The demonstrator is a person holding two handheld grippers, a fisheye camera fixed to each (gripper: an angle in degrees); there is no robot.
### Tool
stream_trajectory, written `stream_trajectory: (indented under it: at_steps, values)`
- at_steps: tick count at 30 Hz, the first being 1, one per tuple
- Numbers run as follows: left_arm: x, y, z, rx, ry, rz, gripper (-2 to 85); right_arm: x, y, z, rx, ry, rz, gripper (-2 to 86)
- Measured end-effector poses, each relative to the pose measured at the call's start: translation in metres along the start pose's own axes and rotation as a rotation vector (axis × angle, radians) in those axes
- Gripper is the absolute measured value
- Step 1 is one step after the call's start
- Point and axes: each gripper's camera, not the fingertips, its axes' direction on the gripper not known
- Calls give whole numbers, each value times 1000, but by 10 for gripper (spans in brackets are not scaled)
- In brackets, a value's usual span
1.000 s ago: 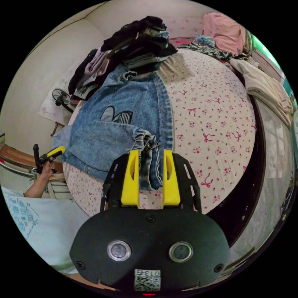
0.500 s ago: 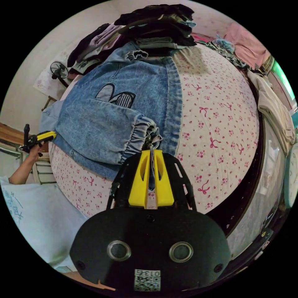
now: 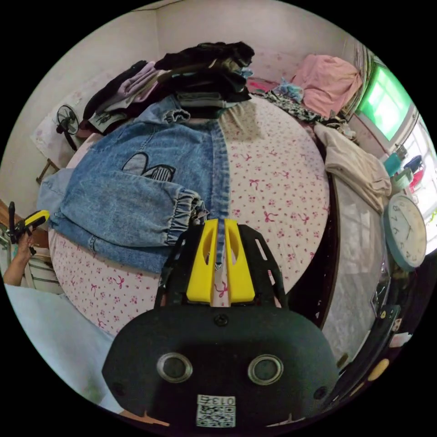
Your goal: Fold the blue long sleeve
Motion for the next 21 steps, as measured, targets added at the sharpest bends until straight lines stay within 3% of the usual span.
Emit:
stream_trajectory:
  at_steps: [4, 9, 11, 15, 21]
  values:
    - [12, -9, 30, -98, -47, 38, 53, -52, 1, -18, 98, -14, -139, 1]
    - [6, -10, 49, -146, -85, 44, 26, -97, -2, 32, -38, 17, -214, -1]
    - [-1, -14, 47, -158, -61, 19, 16, -90, -2, 44, -35, -71, -167, -1]
    - [-14, -13, 18, -52, -94, -75, 3, -98, -14, 22, 15, 15, -162, -1]
    - [60, -55, 18, 69, -150, 189, 1, -161, -40, 17, 116, 87, -323, 1]
